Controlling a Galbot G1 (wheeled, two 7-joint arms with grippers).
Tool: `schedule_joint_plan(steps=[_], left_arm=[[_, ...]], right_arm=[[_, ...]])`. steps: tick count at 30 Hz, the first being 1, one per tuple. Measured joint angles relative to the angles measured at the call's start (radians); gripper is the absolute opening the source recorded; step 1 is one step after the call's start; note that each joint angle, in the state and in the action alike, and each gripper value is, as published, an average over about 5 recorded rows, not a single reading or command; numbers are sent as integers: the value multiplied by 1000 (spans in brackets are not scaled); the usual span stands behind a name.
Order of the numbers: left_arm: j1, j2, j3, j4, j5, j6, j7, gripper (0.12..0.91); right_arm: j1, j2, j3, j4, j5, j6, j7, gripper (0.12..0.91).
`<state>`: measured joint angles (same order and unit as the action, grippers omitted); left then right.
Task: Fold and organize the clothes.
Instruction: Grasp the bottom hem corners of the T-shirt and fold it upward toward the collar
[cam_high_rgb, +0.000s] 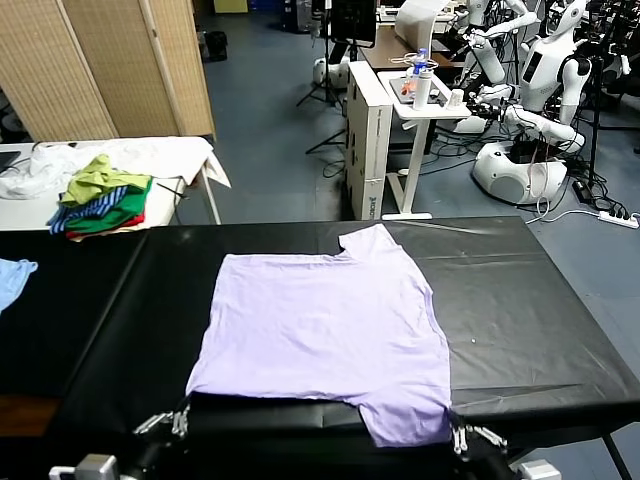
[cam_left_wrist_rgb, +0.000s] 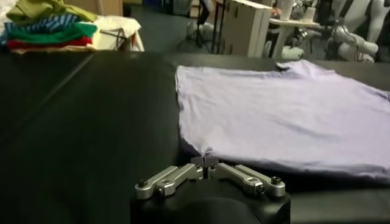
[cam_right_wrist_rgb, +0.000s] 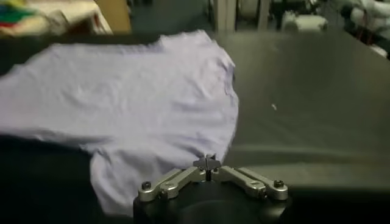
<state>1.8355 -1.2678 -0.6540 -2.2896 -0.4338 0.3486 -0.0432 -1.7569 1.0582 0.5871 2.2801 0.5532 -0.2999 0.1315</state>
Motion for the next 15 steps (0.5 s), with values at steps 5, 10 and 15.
schedule_joint_plan(steps=[5, 10, 15], left_arm=[[-71, 0, 24, 29, 13, -6, -4, 147], [-134, 6, 33, 58, 25, -10, -11, 147], [-187, 23, 47, 90, 53, -14, -11, 147]], right_arm=[[124, -8, -33, -93, 14, -6, 12, 140], [242, -11, -77, -172, 17, -17, 22, 140], [343, -14, -132, -233, 17, -35, 31, 140]])
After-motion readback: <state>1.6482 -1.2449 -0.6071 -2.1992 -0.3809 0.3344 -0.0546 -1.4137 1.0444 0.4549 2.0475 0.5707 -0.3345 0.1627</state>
